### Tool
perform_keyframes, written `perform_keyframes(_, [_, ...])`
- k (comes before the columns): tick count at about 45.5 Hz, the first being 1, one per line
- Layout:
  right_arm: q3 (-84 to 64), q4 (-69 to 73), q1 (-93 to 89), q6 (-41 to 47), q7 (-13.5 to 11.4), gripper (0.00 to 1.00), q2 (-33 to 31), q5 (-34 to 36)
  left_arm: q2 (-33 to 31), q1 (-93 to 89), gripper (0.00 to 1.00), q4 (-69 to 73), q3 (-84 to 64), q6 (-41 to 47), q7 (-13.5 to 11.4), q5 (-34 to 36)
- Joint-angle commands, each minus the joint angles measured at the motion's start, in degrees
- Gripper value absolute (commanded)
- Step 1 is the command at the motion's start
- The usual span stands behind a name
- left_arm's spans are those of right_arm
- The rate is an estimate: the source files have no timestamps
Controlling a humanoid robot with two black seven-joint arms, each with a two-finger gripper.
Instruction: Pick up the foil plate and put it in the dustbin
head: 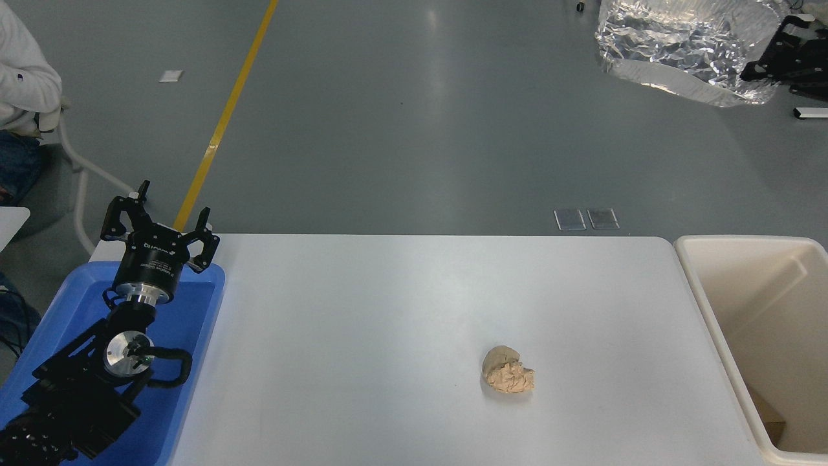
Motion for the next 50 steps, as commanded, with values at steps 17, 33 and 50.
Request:
perform_keyframes(17, [10.21, -24.27, -42.21, -16.85, -0.39, 0.00, 0.03, 15.96, -0.01, 0.00, 0.99, -0.03, 0.05, -0.02, 0.00, 0.01])
perform_keyframes(33, [29.55, -24.45, -64.45, -30.39, -0.65, 0.00, 5.12, 16.40, -0.01, 0.00, 0.99, -0.03, -0.04, -0.02, 0.00, 0.01])
perform_keyframes(50, [37.20, -24.45, -72.10, -34.79, -0.56, 0.00, 9.61, 16.40, -0.01, 0.00, 0.99, 0.05, -0.04, -0.02, 0.00, 0.01])
